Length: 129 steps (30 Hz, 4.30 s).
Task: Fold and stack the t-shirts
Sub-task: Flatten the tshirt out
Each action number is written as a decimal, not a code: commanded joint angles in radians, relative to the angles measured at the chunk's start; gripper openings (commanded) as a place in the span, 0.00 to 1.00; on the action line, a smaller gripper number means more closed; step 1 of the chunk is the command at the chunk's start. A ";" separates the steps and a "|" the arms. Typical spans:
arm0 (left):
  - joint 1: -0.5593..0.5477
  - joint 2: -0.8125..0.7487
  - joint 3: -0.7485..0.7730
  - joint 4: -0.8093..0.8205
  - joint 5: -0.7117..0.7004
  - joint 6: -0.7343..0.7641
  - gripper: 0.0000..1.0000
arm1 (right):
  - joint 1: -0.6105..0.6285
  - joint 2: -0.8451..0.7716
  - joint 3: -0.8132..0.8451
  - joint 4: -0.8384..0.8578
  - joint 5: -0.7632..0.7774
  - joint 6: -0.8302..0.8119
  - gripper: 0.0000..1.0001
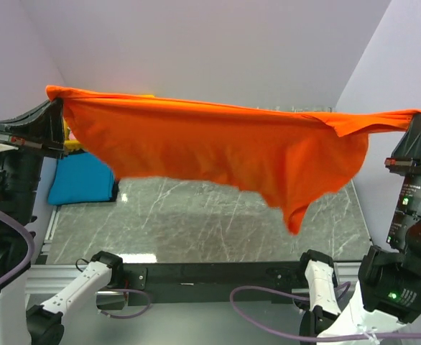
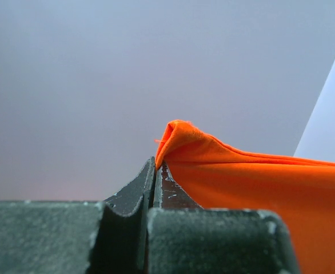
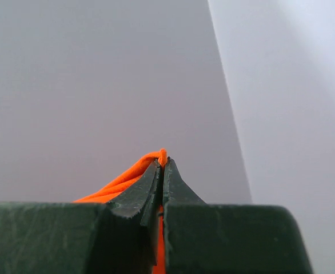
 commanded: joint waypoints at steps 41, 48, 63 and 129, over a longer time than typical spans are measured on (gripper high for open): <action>0.086 1.427 0.093 0.491 -0.020 -0.004 0.47 | 0.209 1.388 -0.017 0.414 -0.007 0.033 0.22; 0.086 1.260 0.026 0.459 0.001 -0.068 0.89 | 0.255 1.261 -0.068 0.298 0.045 -0.012 0.78; -0.032 0.755 -0.398 0.163 0.055 -0.177 0.74 | 0.303 0.670 -0.893 0.233 0.037 0.065 0.52; 0.073 0.479 -0.853 0.048 -0.060 -0.389 0.79 | 1.173 0.932 -0.664 0.216 0.126 -0.153 0.42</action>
